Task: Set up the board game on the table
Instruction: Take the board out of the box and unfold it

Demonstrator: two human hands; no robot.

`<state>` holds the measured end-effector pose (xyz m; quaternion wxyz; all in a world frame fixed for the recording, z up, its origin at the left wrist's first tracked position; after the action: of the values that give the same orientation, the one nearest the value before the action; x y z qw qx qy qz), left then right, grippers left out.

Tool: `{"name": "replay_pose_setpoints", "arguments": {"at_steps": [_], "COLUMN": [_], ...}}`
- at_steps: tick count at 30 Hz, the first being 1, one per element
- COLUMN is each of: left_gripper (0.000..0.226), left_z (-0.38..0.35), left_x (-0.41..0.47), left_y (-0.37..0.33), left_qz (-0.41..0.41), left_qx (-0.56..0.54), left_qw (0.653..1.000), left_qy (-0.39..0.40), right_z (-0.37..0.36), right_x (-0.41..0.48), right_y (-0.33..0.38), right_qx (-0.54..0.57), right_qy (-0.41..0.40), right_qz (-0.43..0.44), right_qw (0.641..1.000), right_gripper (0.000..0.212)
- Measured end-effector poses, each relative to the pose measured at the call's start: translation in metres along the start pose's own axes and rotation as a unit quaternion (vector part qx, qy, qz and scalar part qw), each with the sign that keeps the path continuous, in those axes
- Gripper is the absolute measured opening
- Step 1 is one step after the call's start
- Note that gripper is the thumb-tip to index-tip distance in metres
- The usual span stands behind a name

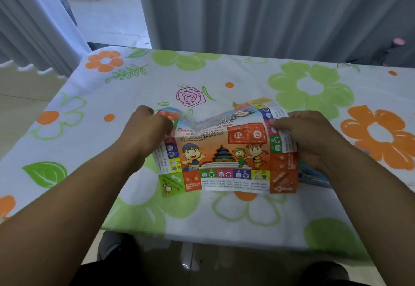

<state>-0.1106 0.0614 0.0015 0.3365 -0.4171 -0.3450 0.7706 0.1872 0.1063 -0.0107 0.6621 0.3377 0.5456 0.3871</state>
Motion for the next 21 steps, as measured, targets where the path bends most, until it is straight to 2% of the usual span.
{"name": "replay_pose_setpoints", "arguments": {"at_steps": [2, 5, 8, 10, 11, 13, 16, 19, 21], "left_gripper": [0.055, 0.062, 0.048, 0.047, 0.053, 0.067, 0.073, 0.077, 0.082], "left_z": [0.003, 0.002, 0.001, -0.003, -0.005, -0.015, -0.040, -0.064, -0.073], "left_x": [0.002, 0.009, 0.016, 0.020, 0.022, 0.019, 0.001, -0.016, -0.021], "left_y": [0.002, 0.008, 0.017, 0.021, 0.023, 0.024, 0.026, 0.034, 0.043], "left_qz": [-0.004, -0.012, -0.004, -0.021, -0.038, -0.086, -0.159, -0.205, -0.201], "left_qx": [0.005, 0.024, 0.050, 0.130, 0.199, 0.318, 0.405, 0.475, 0.513], "left_qw": [1.000, 1.000, 0.999, 0.991, 0.979, 0.944, 0.894, 0.833, 0.801], "left_qy": [-0.007, -0.008, -0.012, -0.012, -0.007, 0.018, 0.111, 0.197, 0.236], "right_z": [-0.002, -0.007, -0.013, -0.013, -0.011, -0.011, -0.025, -0.053, -0.069], "right_x": [0.005, 0.007, 0.004, 0.001, 0.000, -0.002, -0.009, -0.022, -0.028], "right_y": [-0.012, -0.025, -0.031, -0.031, -0.029, -0.025, -0.025, -0.037, -0.052], "right_qx": [-0.021, -0.066, -0.092, -0.179, -0.250, -0.400, -0.526, -0.568, -0.600], "right_qy": [-0.014, -0.029, -0.031, -0.043, -0.055, -0.075, -0.062, 0.036, 0.109], "right_qz": [-0.029, -0.059, -0.066, -0.041, -0.018, 0.042, 0.133, 0.213, 0.221], "right_qw": [0.999, 0.996, 0.993, 0.982, 0.966, 0.912, 0.838, 0.794, 0.761], "right_gripper": [0.024, 0.022, 0.022, 0.026, 0.031, 0.044, 0.044, 0.044, 0.046]}}
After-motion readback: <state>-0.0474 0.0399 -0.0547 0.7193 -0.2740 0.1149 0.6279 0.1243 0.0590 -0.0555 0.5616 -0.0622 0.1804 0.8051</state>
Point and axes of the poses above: each hand's wrist, its own x-axis towards the middle knuckle, its own z-axis out of the back of the hand, y = z × x, the point moved 4 cm from there along x, towards the middle knuckle, and after that the axes turned 3 degrees about -x, right-handed, at the moved point
